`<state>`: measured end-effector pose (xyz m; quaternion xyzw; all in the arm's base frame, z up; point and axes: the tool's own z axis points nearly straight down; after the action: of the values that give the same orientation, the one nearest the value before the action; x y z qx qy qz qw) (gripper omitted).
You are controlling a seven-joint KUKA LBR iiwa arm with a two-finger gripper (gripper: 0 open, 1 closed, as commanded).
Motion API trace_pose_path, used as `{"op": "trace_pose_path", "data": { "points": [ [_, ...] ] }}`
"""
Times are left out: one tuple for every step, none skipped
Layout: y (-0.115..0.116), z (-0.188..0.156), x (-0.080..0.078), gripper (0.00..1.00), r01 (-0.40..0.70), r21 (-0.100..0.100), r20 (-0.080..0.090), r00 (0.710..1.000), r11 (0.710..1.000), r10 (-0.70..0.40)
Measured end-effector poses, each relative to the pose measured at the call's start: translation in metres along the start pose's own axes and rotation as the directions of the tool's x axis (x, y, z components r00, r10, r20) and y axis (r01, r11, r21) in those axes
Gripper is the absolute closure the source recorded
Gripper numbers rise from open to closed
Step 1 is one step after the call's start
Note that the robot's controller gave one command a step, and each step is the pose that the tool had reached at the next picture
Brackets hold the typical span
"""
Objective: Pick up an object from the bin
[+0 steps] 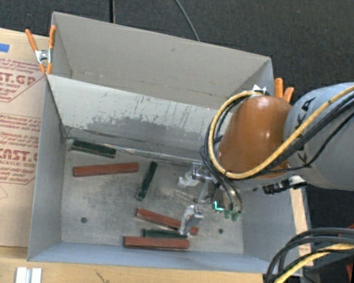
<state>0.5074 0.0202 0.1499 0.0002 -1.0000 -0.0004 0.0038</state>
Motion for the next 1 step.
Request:
{"op": "trace_pose_path", "data": {
  "points": [
    [0.0, -0.0037, -0.0019, 0.0, 0.0, 0.0, 0.008, 1.0, 1.0, 0.0]
  ]
}}
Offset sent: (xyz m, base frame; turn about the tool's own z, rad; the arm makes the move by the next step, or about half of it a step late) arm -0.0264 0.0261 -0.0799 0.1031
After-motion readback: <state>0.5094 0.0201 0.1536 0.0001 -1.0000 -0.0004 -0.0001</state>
